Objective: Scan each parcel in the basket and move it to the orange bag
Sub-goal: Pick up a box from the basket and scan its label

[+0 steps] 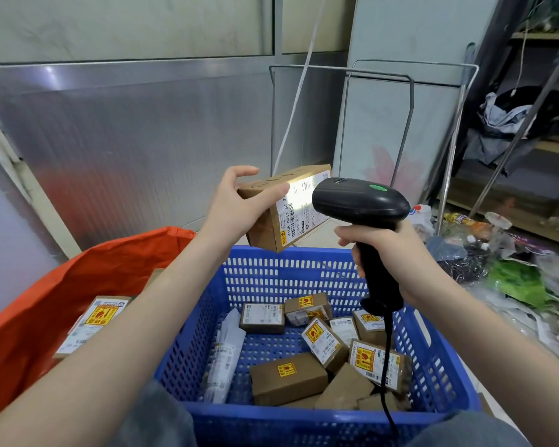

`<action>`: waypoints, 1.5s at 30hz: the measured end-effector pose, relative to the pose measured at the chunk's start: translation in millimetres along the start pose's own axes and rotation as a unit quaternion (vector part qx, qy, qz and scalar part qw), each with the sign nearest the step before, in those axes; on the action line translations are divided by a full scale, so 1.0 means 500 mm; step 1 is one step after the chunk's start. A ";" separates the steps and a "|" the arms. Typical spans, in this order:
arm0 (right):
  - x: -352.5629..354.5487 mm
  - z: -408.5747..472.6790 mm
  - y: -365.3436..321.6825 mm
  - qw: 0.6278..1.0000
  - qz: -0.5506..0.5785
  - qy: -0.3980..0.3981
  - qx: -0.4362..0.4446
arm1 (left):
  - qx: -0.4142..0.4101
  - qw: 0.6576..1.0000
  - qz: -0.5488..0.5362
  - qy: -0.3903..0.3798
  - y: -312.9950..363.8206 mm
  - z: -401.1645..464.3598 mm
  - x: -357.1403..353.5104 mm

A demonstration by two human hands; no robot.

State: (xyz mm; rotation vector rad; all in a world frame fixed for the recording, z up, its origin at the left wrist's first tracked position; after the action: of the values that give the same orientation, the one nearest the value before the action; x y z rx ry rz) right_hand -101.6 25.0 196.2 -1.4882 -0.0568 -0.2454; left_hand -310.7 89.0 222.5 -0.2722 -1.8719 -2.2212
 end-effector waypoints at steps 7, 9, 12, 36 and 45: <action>0.007 0.003 0.010 1.000 0.002 0.002 -0.003 | 0.004 1.000 -0.001 0.004 -0.005 0.001 0.000; 0.008 0.003 0.012 1.000 0.005 0.002 -0.003 | 0.006 1.000 -0.006 0.006 -0.007 0.001 0.001; 0.006 0.002 0.013 1.000 0.009 0.003 -0.002 | 0.005 1.000 -0.008 0.013 -0.009 0.002 0.003; -0.158 0.062 0.031 0.998 0.044 -0.043 -0.011 | 0.038 0.994 -0.053 0.085 -0.137 0.035 0.143; -0.392 0.137 0.097 0.994 0.031 -0.085 -0.057 | 0.098 0.971 -0.060 0.208 -0.316 0.046 0.361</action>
State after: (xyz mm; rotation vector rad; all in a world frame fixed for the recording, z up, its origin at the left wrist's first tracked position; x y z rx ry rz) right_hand -275.3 120.9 117.8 -1.6193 -0.1346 -0.0728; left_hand -529.2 128.0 128.3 0.3245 -1.8840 -1.9470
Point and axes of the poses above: each hand's wrist, its own z-axis towards the middle knuckle, its own x-axis out of the back of the hand, y = z × x, the point moved 9 cm from there along z, towards the middle knuckle, and after that the axes turned 2 degrees about x, right-handed, at the moved point
